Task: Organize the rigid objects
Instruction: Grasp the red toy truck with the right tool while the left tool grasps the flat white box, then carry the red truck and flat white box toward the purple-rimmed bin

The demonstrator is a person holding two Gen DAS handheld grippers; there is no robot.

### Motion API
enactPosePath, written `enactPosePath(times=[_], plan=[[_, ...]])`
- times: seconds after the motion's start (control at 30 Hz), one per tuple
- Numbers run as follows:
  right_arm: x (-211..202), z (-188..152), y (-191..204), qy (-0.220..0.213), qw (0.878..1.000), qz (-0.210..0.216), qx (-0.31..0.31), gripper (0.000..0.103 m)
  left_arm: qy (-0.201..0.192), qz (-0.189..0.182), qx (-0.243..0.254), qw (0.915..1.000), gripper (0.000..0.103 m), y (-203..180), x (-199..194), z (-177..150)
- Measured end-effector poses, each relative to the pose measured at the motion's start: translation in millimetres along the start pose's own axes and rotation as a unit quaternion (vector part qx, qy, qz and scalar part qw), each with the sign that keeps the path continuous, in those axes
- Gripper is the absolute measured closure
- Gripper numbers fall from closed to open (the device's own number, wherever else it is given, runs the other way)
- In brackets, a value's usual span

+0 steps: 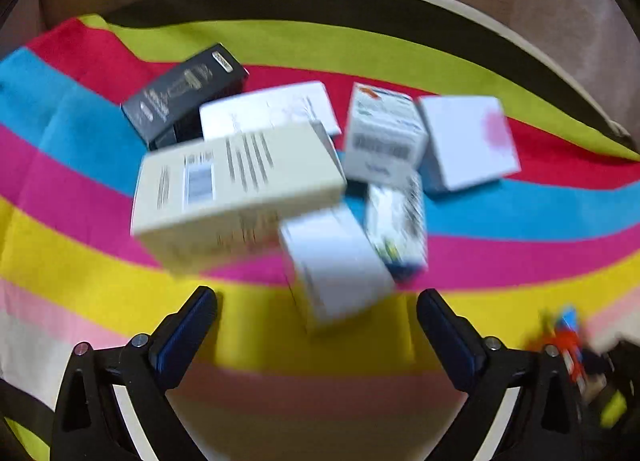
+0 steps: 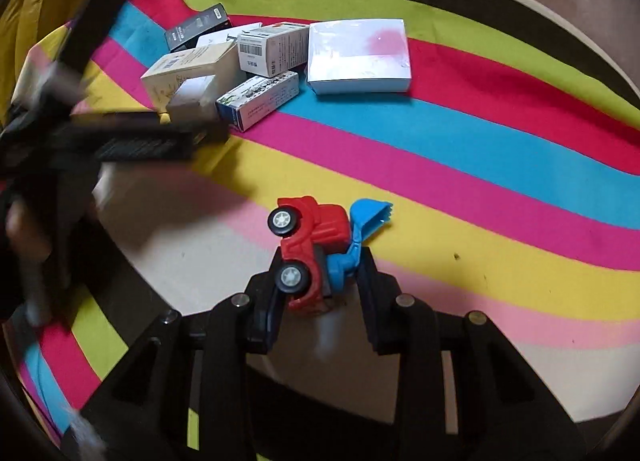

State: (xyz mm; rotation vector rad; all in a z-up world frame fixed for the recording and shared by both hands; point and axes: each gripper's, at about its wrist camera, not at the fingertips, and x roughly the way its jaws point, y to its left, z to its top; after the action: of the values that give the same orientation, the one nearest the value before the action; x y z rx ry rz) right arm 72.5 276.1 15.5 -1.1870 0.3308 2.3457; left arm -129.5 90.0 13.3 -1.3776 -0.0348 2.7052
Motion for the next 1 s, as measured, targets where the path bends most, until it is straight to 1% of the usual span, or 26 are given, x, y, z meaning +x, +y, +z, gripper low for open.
enactPosePath(times=[0.03,0.07,0.1,0.17,0.23,0.27,0.33,0.4,0.47,0.5,0.53,0.6,0.63,0.67,0.7,0.73,0.8,0.83,0.9,1.0], plan=[[0.7,-0.3,1.3,-0.005,1.000,-0.002,0.003,0.065,-0.005,0.000,-0.001,1.0000,0.056,0.7,-0.9,0.2],[-2.4,-6.6,2.4,-0.012,1.000,-0.004,0.009,0.065,-0.009,0.006,0.002,0.9999,0.060,1.4,-4.1,-1.2],[-3.0,-9.0,3.8,-0.019,1.000,-0.008,0.011,0.065,-0.003,-0.008,-0.001,1.0000,0.061,4.6,-9.3,-6.2],[-1.9,-6.5,9.3,-0.021,1.000,-0.015,0.009,0.065,-0.001,-0.023,-0.004,0.9997,0.061,11.4,-21.4,-20.2],[-6.4,-8.6,6.2,-0.022,1.000,-0.016,0.011,0.064,-0.003,-0.029,0.009,0.9995,0.061,19.3,-38.4,-42.4],[0.5,-2.9,-1.3,-0.022,1.000,-0.014,0.012,0.064,-0.003,-0.040,0.015,0.9991,0.061,25.1,-47.5,-55.0],[4.7,3.6,-0.8,-0.022,1.000,-0.012,0.013,0.064,-0.005,-0.038,0.030,0.9988,0.061,34.8,-57.7,-71.2],[2.1,1.5,-0.2,-0.022,1.000,-0.013,0.013,0.064,-0.013,-0.034,0.043,0.9984,0.060,41.9,-65.3,-82.6],[2.5,1.4,-0.5,-0.022,1.000,-0.014,0.015,0.064,-0.015,-0.033,0.052,0.9980,0.060,43.9,-67.0,-83.6],[3.8,1.9,-1.0,-0.022,1.000,-0.014,0.015,0.064,-0.013,-0.029,0.053,0.9981,0.056,42.5,-65.4,-80.8],[4.1,1.9,-1.2,-0.022,1.000,-0.014,0.016,0.064,-0.012,-0.029,0.054,0.9981,0.046,41.7,-62.9,-78.8],[4.8,2.0,-2.1,-0.022,1.000,-0.012,0.017,0.064,-0.012,-0.033,0.055,0.9979,0.033,39.7,-57.8,-76.3],[4.8,1.9,-2.3,-0.022,1.000,-0.012,0.017,0.064,-0.012,-0.029,0.057,0.9979,0.033,36.7,-55.7,-70.3],[4.5,1.6,-2.5,-0.022,1.000,-0.012,0.017,0.064,-0.011,-0.022,0.059,0.9980,0.033,36.6,-57.6,-71.3],[4.7,1.4,-3.2,-0.022,1.000,-0.011,0.017,0.064,-0.013,-0.013,0.060,0.9980,0.038,36.0,-58.2,-73.2],[4.6,1.2,-4.1,-0.023,1.000,-0.009,0.019,0.064,-0.017,-0.007,0.058,0.9982,0.050,36.9,-59.1,-74.0],[4.4,0.7,-5.3,-0.023,0.999,-0.008,0.021,0.065,-0.023,-0.006,0.040,0.9989,0.068,44.0,-60.9,-73.1],[4.5,0.7,-5.5,-0.023,0.999,-0.008,0.021,0.065,-0.024,-0.014,0.032,0.9991,0.068,48.4,-62.2,-73.9],[4.3,0.2,-6.1,-0.023,0.999,-0.009,0.021,0.065,-0.021,-0.008,0.036,0.9991,0.068,50.8,-68.1,-80.6],[4.2,-0.4,-8.1,-0.023,0.999,-0.015,0.024,0.065,-0.022,-0.021,0.033,0.9990,0.067,59.3,-92.6,-103.6]])
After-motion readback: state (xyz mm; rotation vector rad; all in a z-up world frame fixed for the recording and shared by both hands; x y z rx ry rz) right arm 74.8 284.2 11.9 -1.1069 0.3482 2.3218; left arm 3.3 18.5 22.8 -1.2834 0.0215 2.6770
